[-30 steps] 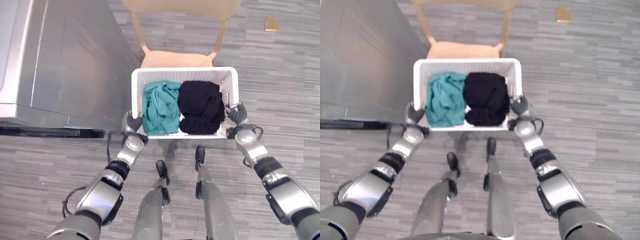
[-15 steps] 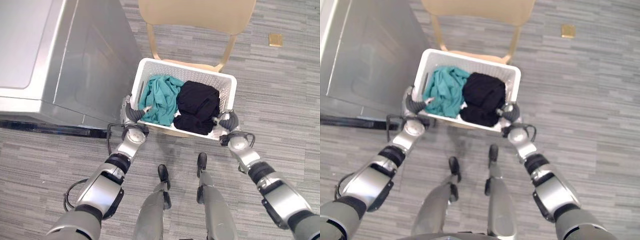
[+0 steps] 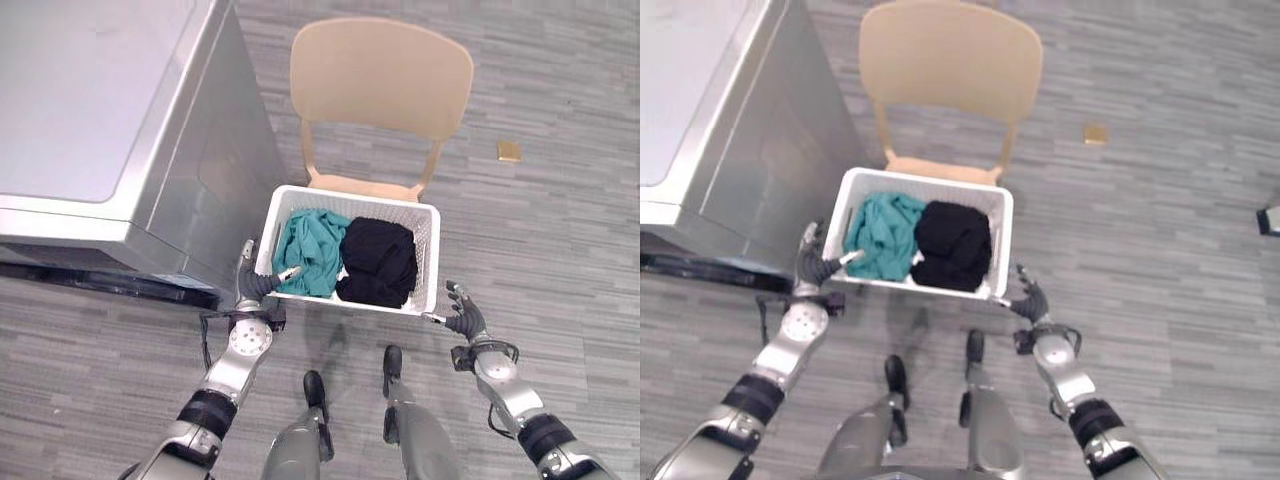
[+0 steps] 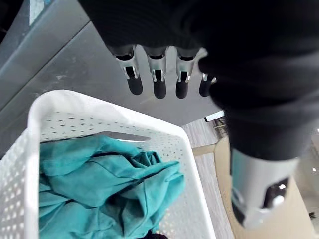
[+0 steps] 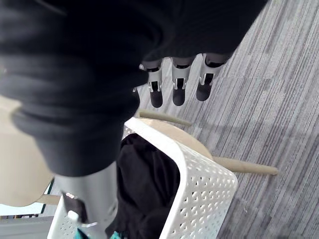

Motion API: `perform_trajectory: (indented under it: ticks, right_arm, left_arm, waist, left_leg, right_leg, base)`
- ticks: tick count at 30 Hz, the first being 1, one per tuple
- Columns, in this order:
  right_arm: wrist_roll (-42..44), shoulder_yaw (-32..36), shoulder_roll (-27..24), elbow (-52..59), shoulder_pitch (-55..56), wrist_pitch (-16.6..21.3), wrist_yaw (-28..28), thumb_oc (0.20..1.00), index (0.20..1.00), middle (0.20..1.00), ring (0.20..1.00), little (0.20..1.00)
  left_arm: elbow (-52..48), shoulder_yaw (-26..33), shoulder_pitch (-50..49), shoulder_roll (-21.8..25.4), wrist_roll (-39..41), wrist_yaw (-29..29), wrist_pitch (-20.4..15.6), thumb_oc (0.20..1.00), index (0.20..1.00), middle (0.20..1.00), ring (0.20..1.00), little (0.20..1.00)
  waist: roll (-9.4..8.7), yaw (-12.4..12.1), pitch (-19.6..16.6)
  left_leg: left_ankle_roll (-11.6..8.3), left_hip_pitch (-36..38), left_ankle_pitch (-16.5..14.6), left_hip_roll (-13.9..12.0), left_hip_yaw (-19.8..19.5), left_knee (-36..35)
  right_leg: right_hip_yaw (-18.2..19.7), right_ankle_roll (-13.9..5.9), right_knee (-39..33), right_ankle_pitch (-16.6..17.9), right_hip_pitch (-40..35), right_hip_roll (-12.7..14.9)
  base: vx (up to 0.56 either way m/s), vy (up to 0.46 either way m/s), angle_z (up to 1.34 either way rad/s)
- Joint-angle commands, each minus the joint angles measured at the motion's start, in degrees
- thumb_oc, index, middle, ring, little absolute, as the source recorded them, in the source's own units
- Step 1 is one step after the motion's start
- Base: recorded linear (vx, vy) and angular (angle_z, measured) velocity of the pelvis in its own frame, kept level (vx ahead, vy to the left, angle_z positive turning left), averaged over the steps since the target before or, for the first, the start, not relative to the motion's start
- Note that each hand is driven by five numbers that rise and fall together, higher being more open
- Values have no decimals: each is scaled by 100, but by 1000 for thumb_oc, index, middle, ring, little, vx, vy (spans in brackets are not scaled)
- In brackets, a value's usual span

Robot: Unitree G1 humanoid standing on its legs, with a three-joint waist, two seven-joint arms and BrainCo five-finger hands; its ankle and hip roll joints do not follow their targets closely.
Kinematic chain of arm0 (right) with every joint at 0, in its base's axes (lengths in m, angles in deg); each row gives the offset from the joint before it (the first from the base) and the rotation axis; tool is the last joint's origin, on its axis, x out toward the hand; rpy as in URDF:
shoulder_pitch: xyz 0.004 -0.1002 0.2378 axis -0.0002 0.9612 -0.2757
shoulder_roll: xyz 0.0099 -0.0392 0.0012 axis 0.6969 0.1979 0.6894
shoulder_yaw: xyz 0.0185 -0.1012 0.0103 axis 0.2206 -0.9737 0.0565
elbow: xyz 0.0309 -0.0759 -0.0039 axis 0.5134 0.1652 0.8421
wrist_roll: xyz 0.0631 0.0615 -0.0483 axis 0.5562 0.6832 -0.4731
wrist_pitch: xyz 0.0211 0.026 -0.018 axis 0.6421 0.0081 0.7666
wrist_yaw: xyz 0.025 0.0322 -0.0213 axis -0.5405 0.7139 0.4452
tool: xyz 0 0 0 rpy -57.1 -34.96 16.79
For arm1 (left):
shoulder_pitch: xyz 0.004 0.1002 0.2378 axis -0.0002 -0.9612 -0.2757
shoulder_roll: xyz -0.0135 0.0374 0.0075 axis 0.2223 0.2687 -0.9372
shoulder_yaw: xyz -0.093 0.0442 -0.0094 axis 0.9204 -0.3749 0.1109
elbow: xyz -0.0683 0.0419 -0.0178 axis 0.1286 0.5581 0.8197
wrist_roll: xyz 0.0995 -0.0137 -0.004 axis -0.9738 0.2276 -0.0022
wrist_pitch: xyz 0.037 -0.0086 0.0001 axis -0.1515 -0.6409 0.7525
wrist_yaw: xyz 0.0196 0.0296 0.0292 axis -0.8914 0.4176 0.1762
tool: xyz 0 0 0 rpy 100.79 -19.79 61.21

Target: Grab the laundry basket,head to the washer,open it,put in the laundry and shut it.

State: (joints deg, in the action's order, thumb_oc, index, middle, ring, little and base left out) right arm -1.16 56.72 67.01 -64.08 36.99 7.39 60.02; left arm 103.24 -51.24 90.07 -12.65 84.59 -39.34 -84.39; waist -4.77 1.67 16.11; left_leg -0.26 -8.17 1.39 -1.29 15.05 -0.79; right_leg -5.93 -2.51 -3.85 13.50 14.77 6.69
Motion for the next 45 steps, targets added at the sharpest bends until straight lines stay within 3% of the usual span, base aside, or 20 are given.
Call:
perform_trajectory:
  ticks: [1,7,11,14,18,20,21,23,26,28,29,31,32,33,36,38,40,41,42,45]
  right_arm:
    - [-119,161,-271,260,230,220,472,1000,1000,1000,1000,1000]
    - [-349,208,-185,-197,939,150,916,1000,1000,1000,1000,1000]
    - [-276,275,56,-722,1009,139,953,1000,1000,1000,1000,1000]
    - [-214,180,214,-1045,922,164,909,1000,1000,1000,1000,1000]
    - [-180,84,286,-1155,912,170,931,1000,1000,1000,1000,1000]
    - [-118,30,339,-1259,964,154,893,1000,1000,1000,1000,1000]
    - [-108,-55,313,-1269,940,166,880,1000,1000,1000,1000,1000]
    - [-196,-170,307,-1358,886,120,852,1000,1000,1000,1000,1000]
    - [-253,-248,314,-1350,867,105,849,1000,1000,1000,1000,1000]
    - [-218,-256,313,-1351,937,63,864,1000,1000,1000,1000,1000]
    - [-218,-257,311,-1350,940,63,864,1000,1000,1000,1000,1000]
    - [-238,-220,291,-1353,990,32,857,1000,1000,1000,1000,1000]
    - [-212,-183,283,-1360,1013,25,849,1000,1000,1000,1000,1000]
    - [-205,-136,269,-1330,1065,8,868,1000,1000,1000,1000,1000]
    - [-201,-79,330,-1434,1105,-34,873,1000,1000,1000,1000,1000]
    - [-247,-301,505,-1338,727,-48,859,1000,1000,1000,1000,1000]
    - [-263,-387,566,-1274,642,-36,855,1000,1000,1000,1000,1000]
    - [-350,-551,582,-989,494,7,858,1000,1000,1000,1000,1000]
    - [-424,-795,517,-636,349,35,900,1000,1000,1000,1000,1000]
    - [-568,-1219,426,-201,-93,145,912,1000,1000,1000,1000,1000]
  left_arm:
    - [97,92,-323,79,4,464,-278,1000,1000,1000,1000,1000]
    - [726,174,-1225,-17,-211,947,-136,1000,1000,1000,1000,1000]
    - [1372,184,-1422,-138,-295,999,-22,1000,1000,1000,1000,1000]
    - [2036,227,-1443,-186,-346,994,-41,1000,1000,1000,1000,1000]
    - [2292,258,-1403,-203,-330,987,-40,1000,1000,1000,1000,1000]
    - [2558,300,-1324,-307,-205,965,-69,1000,1000,1000,1000,1000]
    - [2659,213,-1254,-369,-177,941,-88,1000,1000,1000,1000,1000]
    - [2705,149,-1206,-435,-197,929,-93,1000,1000,1000,1000,1000]
    - [2805,87,-1195,-496,-245,922,-88,1000,1000,1000,1000,1000]
    - [2800,13,-1111,-608,-162,863,-85,1000,1000,1000,1000,1000]
    - [2800,12,-1114,-610,-162,862,-85,1000,1000,1000,1000,1000]
    - [2771,-42,-1102,-636,-157,857,-80,1000,1000,1000,1000,1000]
    - [2752,-40,-1086,-640,-128,820,-82,1000,1000,1000,1000,1000]
    - [2723,-56,-1104,-639,-105,834,-85,1000,1000,1000,1000,1000]
    - [2684,-121,-1172,-620,-133,925,-80,1000,1000,1000,1000,1000]
    - [2565,-93,-1048,-448,-149,915,-88,1000,1000,1000,1000,1000]
    - [2513,-41,-1023,-392,-125,918,-83,1000,1000,1000,1000,1000]
    - [2505,-22,-971,-330,-144,947,-44,1000,1000,1000,1000,1000]
    - [2463,-14,-948,-332,-178,983,-51,1000,1000,1000,1000,1000]
    - [2580,-98,-816,-387,-264,980,-53,1000,1000,1000,1000,1000]
  waist:
    - [250,-40,-261]
    - [255,13,-474]
    - [355,48,-427]
    - [432,70,-479]
    - [396,29,-522]
    - [352,-1,-579]
    - [352,49,-545]
    - [347,86,-554]
    - [306,128,-591]
    - [236,210,-656]
    - [239,228,-640]
    - [282,261,-713]
    - [305,270,-702]
    - [311,300,-733]
    - [335,243,-810]
    - [228,77,-667]
    - [225,10,-632]
    - [243,28,-590]
    - [326,62,-519]
    - [355,22,-396]
  left_leg:
    - [-92,-261,-250,-96,-144,335]
    - [-40,101,-354,-48,-120,295]
    - [27,328,-323,-38,-140,203]
    - [9,399,-176,-32,-203,57]
    - [-33,347,-98,3,-297,97]
    - [-250,58,-24,-7,-332,413]
    - [-386,-135,0,-118,-175,652]
    - [-405,-113,-28,-289,87,674]
    - [-411,-4,-101,-476,111,665]
    - [-560,173,146,-1162,182,515]
    - [-566,191,147,-1161,162,509]
    - [-705,286,291,-1427,236,250]
    - [-714,158,546,-1595,417,189]
    - [-787,214,476,-1631,522,162]
    - [-822,113,289,-1554,561,391]
    - [-540,-165,-223,-1080,439,807]
    - [-458,-147,-285,-1008,501,777]
    - [-323,-10,-307,-766,437,585]
    - [-182,127,-183,-546,371,320]
    - [-107,325,-230,-274,197,153]
  right_leg:
    - [-4,-577,1061,-1629,-433,226]
    - [-21,-658,1049,-1620,-712,251]
    - [21,-694,1812,-1768,-617,159]
    - [371,-532,2110,-2066,-587,-387]
    - [378,-366,1799,-2146,-786,-456]
    - [393,-229,1111,-2106,-1074,-497]
    - [213,-199,858,-2046,-1181,-416]
    - [65,-222,708,-1977,-1234,-302]
    - [-42,-263,642,-1893,-1260,-163]
    - [-385,-358,582,-1858,-1259,203]
    - [-405,-357,584,-1871,-1287,202]
    - [-537,-444,635,-2015,-1375,325]
    - [-704,-455,645,-1968,-1418,413]
    - [-756,-530,680,-2059,-1539,541]
    - [-964,-647,663,-1986,-1835,866]
    - [-862,-660,1044,-1610,-1447,1267]
    - [-853,-634,1211,-1596,-1270,1278]
    - [-502,-525,1657,-1721,-912,873]
    - [-79,-451,1753,-1874,-581,274]
    - [-107,-319,1437,-1951,-406,-139]
  base:
    - [20,33,-4]
    - [2,70,-5]
    - [-56,50,-1]
    - [-101,-26,5]
    - [-31,-77,1]
    - [-85,-114,33]
    - [-125,-69,79]
    - [-79,70,98]
    - [-3,145,57]
    - [40,310,42]
    - [130,288,56]
    - [164,276,83]
    - [223,356,61]
    - [337,513,58]
    - [273,388,66]
    - [184,550,51]
    - [47,312,5]
    - [91,452,-38]
    - [131,410,-25]
    - [87,119,57]
